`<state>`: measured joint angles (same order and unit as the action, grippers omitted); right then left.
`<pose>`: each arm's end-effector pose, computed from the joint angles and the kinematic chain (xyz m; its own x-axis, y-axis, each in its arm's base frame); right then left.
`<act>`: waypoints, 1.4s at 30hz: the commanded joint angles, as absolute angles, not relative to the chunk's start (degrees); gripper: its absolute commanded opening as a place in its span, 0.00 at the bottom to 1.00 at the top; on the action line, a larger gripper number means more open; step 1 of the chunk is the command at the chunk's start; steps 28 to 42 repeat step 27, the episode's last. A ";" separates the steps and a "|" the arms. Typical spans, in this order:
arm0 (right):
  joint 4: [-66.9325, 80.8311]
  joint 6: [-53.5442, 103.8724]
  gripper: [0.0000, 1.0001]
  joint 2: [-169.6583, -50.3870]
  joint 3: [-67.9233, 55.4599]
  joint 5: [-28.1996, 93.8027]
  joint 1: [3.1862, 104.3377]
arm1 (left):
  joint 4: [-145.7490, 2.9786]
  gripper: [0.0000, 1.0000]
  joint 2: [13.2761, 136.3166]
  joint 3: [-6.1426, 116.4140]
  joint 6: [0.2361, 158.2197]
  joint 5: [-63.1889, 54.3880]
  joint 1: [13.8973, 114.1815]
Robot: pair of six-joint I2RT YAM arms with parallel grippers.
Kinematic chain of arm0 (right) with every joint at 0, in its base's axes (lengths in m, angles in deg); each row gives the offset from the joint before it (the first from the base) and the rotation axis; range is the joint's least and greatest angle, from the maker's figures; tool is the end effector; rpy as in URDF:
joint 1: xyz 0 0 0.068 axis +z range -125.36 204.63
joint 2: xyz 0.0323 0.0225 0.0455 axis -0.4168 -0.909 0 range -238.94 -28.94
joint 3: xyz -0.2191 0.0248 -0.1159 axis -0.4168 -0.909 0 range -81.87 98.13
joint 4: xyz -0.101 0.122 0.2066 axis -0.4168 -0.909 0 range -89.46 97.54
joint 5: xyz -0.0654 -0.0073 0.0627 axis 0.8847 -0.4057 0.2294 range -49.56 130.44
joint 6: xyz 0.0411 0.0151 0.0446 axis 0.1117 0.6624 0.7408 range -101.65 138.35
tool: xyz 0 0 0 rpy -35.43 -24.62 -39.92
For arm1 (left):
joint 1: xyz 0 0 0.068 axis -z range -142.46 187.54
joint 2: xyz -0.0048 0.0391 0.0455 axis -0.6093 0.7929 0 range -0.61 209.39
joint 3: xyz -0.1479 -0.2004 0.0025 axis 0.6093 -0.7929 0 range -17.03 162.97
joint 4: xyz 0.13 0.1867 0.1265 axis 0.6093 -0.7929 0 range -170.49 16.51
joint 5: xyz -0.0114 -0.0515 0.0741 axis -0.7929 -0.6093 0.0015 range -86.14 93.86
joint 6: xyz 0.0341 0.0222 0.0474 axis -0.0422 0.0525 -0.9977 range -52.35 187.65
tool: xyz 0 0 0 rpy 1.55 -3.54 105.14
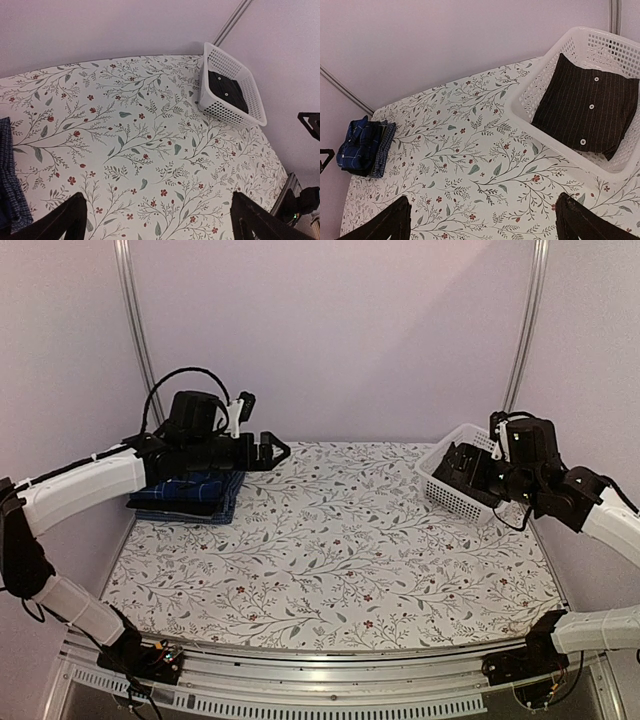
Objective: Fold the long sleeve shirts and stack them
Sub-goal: Reset both arms
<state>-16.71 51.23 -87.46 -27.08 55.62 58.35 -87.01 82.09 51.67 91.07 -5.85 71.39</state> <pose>0.2132 0.1273 0.3054 -0.5142 0.2866 -0.8084 -0.0766 0.9234 0.3761 0.2845 -0.2003 0.2944 -0.6197 -0.0561 -0.7829 0.4653 0.7770 -0.4240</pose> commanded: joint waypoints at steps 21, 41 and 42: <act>-12.69 44.06 0.99 -86.06 -26.73 56.08 58.21 | -80.69 1.00 77.94 48.05 90.09 -1.71 71.36; -12.23 43.63 0.99 -86.47 -26.43 56.79 58.21 | -81.38 1.00 77.70 48.12 89.15 -1.93 71.31; -12.23 43.63 0.99 -86.47 -26.43 56.79 58.21 | -81.38 1.00 77.70 48.12 89.15 -1.93 71.31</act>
